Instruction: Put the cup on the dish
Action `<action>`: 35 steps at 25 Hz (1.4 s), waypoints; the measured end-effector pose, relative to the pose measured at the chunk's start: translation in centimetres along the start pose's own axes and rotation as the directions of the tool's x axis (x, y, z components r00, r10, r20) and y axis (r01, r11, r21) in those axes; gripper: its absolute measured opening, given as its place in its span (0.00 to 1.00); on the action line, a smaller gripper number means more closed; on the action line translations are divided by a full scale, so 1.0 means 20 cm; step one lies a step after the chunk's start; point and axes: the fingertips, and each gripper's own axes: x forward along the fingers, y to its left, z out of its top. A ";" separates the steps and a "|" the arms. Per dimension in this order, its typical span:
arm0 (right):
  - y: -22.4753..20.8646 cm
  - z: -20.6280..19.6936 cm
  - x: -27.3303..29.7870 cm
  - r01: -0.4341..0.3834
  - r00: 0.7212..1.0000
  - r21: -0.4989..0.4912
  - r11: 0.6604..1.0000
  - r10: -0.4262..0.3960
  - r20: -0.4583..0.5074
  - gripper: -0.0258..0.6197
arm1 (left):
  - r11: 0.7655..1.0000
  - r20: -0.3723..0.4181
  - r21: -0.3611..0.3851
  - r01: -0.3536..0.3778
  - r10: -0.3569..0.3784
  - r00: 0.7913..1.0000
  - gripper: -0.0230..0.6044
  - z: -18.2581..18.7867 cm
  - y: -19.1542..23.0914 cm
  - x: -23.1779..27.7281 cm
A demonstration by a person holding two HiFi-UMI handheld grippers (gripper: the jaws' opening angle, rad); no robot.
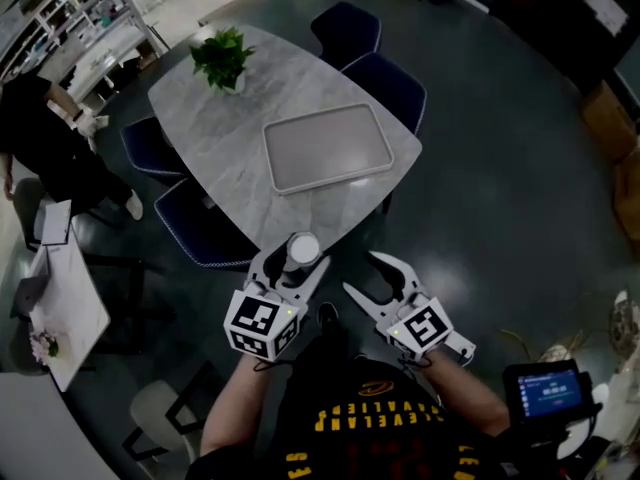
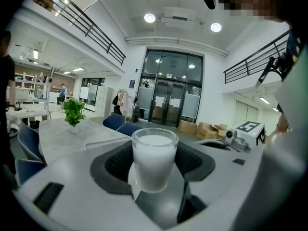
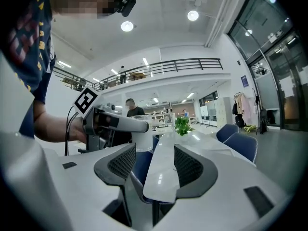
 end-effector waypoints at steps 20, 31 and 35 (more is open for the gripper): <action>-0.10 0.09 0.50 -0.053 0.999 -0.070 0.996 0.053 0.008 0.26 | 0.992 -0.004 0.046 0.116 -0.116 0.993 0.45 0.20 0.25 0.24; -0.20 0.09 0.72 -0.104 0.994 -0.106 0.989 0.108 0.029 0.35 | 0.997 -0.010 0.040 0.073 -0.072 0.997 0.45 0.20 0.41 0.36; -0.29 0.12 0.80 -0.175 0.982 -0.079 0.981 0.179 0.053 0.35 | 0.993 0.027 0.087 0.081 -0.083 0.996 0.45 0.25 0.49 0.42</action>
